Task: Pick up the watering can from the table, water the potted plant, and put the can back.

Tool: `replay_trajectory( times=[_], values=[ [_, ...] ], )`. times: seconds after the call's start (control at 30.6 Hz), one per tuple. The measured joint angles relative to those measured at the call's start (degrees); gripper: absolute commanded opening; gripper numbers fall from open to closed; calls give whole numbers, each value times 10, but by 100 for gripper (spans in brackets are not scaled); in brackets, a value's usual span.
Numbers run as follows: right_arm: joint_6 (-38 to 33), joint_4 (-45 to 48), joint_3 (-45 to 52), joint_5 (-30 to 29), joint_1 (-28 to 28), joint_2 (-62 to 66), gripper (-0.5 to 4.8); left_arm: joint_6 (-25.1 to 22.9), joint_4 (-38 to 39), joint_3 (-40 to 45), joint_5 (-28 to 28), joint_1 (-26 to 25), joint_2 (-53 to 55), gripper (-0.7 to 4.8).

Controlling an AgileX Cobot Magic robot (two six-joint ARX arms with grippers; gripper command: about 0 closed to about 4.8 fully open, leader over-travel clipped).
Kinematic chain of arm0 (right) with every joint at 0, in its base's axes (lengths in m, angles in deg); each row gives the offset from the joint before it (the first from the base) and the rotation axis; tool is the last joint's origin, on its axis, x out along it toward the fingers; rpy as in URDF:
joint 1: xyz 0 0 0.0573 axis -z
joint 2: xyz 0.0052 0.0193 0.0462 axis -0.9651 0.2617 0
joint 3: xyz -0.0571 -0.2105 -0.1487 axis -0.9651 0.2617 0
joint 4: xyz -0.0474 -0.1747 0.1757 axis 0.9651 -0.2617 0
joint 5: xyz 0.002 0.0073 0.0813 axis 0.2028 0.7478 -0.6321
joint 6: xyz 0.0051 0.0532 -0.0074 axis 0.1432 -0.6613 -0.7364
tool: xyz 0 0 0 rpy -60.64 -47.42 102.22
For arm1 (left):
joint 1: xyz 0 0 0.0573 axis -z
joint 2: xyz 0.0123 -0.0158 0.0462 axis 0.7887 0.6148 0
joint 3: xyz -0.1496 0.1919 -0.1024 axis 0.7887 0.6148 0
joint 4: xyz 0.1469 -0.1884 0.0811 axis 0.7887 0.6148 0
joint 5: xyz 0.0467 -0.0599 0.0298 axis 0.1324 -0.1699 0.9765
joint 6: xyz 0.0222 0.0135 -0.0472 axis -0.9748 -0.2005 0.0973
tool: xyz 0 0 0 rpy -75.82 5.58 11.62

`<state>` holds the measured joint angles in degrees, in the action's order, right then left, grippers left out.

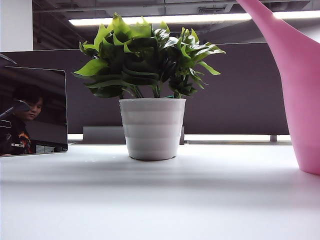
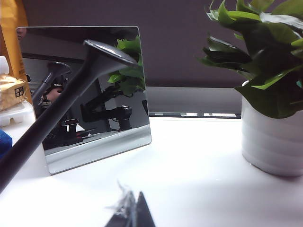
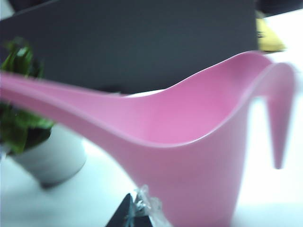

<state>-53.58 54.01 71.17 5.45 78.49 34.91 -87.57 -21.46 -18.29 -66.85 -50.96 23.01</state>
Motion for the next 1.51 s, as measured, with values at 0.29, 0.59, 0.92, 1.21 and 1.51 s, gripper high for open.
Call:
replay_trajectory(
  times=[0.29, 0.59, 0.92, 1.21, 1.51],
  values=[
    [38, 80, 88, 101, -76, -4, -1, 0, 0, 0, 0, 0, 0, -5],
    [92, 198, 162, 146, -119, -5, -1, 0, 0, 0, 0, 0, 0, -5],
    [99, 237, 162, 162, -112, -5, -1, 0, 0, 0, 0, 0, 0, -5],
    [99, 248, 162, 120, -67, -5, -1, 0, 0, 0, 0, 0, 0, -5],
    [99, 255, 162, 79, -25, -5, -1, 0, 0, 0, 0, 0, 0, -5]
  ],
)
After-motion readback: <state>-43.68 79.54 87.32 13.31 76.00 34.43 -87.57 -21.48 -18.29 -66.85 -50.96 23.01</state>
